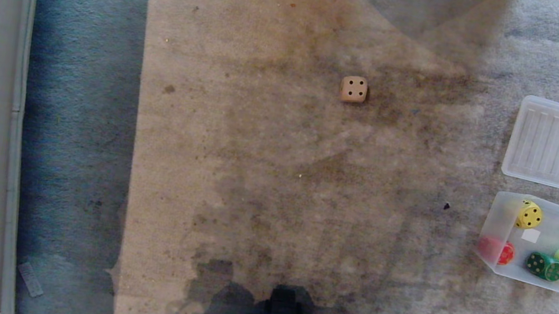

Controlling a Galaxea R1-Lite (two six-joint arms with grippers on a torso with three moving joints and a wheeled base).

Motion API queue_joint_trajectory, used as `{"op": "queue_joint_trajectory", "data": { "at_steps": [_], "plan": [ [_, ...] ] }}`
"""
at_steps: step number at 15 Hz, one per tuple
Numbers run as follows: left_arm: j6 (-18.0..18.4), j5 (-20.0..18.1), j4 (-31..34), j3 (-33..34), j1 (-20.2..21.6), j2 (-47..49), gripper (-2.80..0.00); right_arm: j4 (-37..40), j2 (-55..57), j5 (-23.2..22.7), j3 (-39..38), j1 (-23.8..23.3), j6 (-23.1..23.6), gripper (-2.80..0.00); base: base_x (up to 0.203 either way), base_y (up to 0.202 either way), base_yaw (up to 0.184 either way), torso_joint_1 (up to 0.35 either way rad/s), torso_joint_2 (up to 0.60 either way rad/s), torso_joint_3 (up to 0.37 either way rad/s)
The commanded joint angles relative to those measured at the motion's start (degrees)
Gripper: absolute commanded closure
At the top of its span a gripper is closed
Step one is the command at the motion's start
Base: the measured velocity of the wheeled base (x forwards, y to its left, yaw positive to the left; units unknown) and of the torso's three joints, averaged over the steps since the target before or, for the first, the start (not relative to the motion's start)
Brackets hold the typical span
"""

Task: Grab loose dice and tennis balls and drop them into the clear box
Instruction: Pick up toys out of the box

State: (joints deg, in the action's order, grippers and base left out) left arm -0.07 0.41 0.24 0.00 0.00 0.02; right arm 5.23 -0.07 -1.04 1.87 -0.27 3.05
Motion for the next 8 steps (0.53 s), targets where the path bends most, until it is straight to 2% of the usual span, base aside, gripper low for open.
{"op": "queue_joint_trajectory", "data": {
  "at_steps": [1,7,8],
  "plan": [
    [-0.01,0.03,0.02,0.00,0.00,-0.02,0.00,0.04,-0.01,-0.02,0.07,0.00,0.03,0.00,0.000,0.000,0.000,0.000,0.00,0.000],
    [-0.01,0.03,0.02,0.00,0.00,-0.02,0.00,0.04,-0.01,-0.02,0.07,0.00,0.03,0.00,0.000,0.000,0.000,0.000,0.00,0.000],
    [-0.01,0.03,0.02,0.00,0.00,-0.02,0.00,0.04,-0.01,-0.02,0.07,0.00,0.03,0.00,0.102,0.000,-0.002,0.002,0.00,0.002]
  ]
}}
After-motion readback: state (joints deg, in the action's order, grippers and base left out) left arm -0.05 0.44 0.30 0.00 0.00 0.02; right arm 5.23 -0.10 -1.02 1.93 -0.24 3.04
